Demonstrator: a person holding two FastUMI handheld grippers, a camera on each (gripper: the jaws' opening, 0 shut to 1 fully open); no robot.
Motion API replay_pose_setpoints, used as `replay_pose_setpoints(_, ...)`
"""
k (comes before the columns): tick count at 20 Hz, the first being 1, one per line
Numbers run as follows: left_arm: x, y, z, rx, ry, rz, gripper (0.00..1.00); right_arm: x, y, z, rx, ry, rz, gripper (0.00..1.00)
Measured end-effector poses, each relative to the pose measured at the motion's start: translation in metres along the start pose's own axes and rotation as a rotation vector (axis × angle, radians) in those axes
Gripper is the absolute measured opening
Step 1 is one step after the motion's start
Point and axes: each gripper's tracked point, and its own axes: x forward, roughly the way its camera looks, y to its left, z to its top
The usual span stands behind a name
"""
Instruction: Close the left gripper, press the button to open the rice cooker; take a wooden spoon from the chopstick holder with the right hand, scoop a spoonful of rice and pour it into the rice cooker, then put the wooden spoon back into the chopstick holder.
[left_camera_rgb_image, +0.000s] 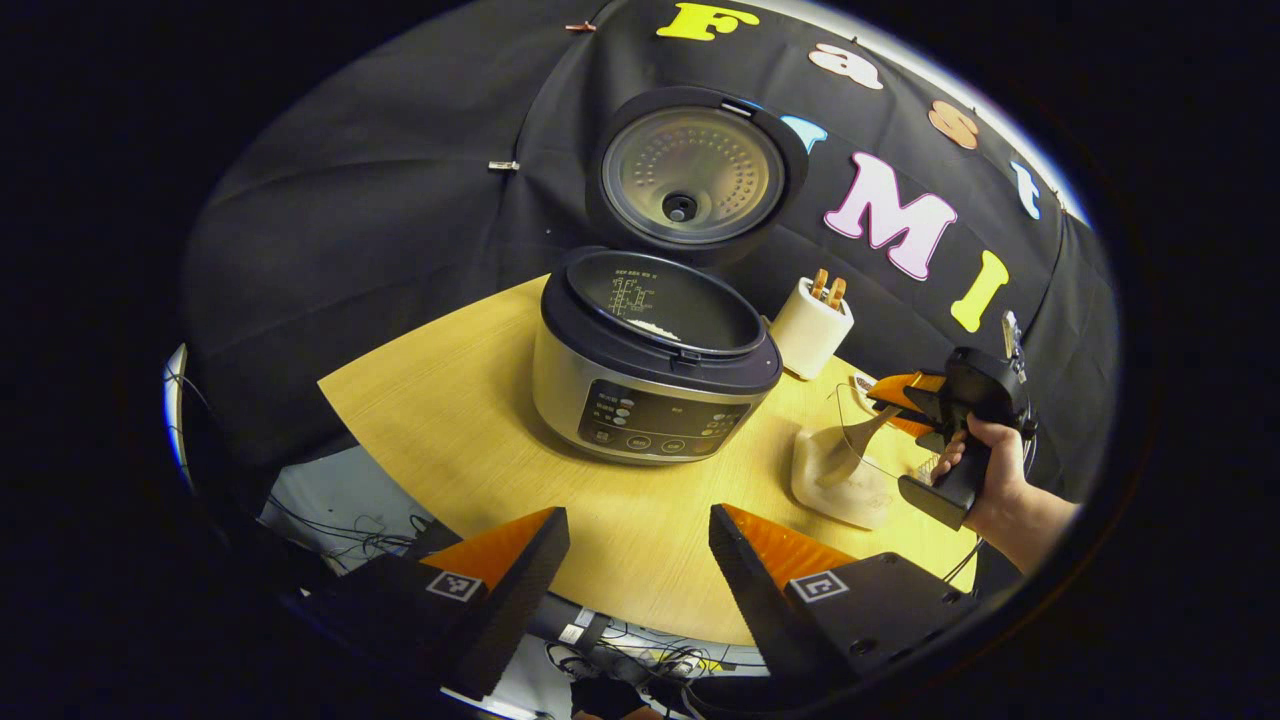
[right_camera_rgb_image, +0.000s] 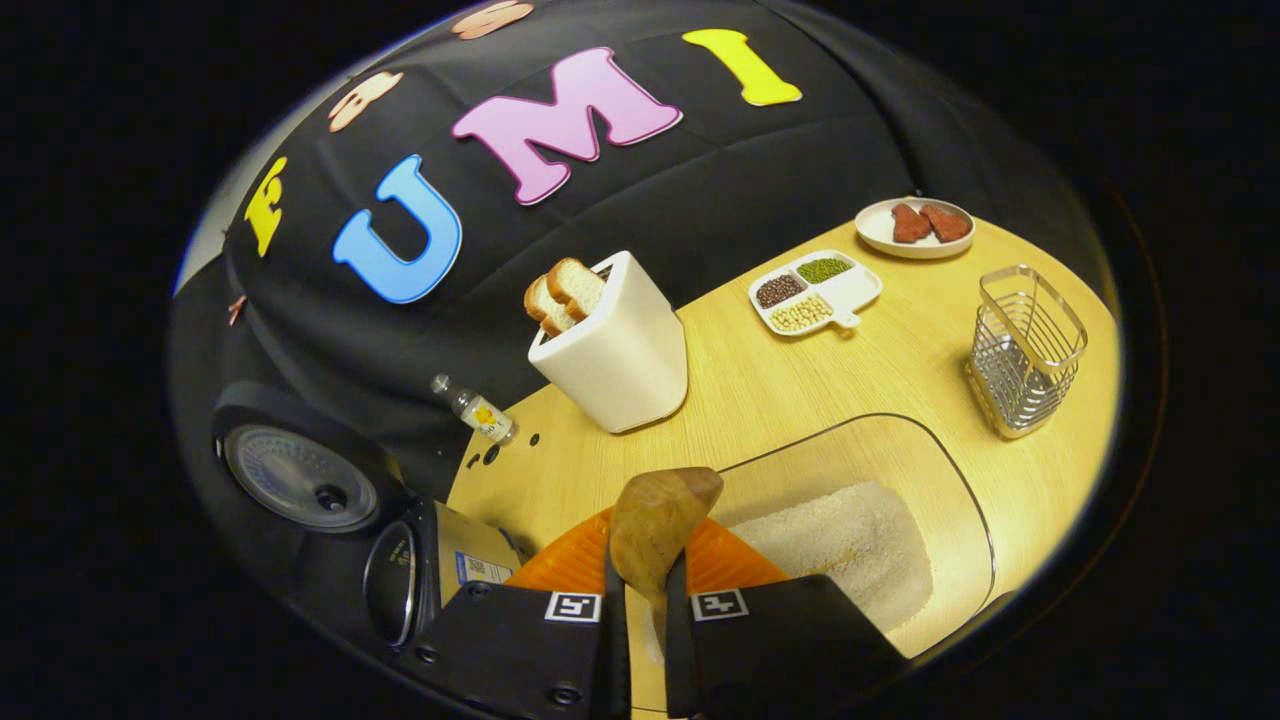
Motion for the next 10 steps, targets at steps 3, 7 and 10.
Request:
replay_pose_setpoints(3,-0.002,-0.002,0.006,0.013,-0.012,-0.005,0.96,-0.009,-0.014,0.015,0.132,-0.003,-0.008,0.18)
replay_pose_setpoints(7,-0.002,-0.008,0.013,-0.003,-0.024,-0.022,0.96,-0.019,-0.035,0.039,0.300,-0.016,-0.032,0.18)
replay_pose_setpoints(10,-0.001,-0.016,0.017,-0.009,-0.031,-0.044,0.96,-0.029,-0.046,0.058,0.388,-0.026,-0.039,0.18)
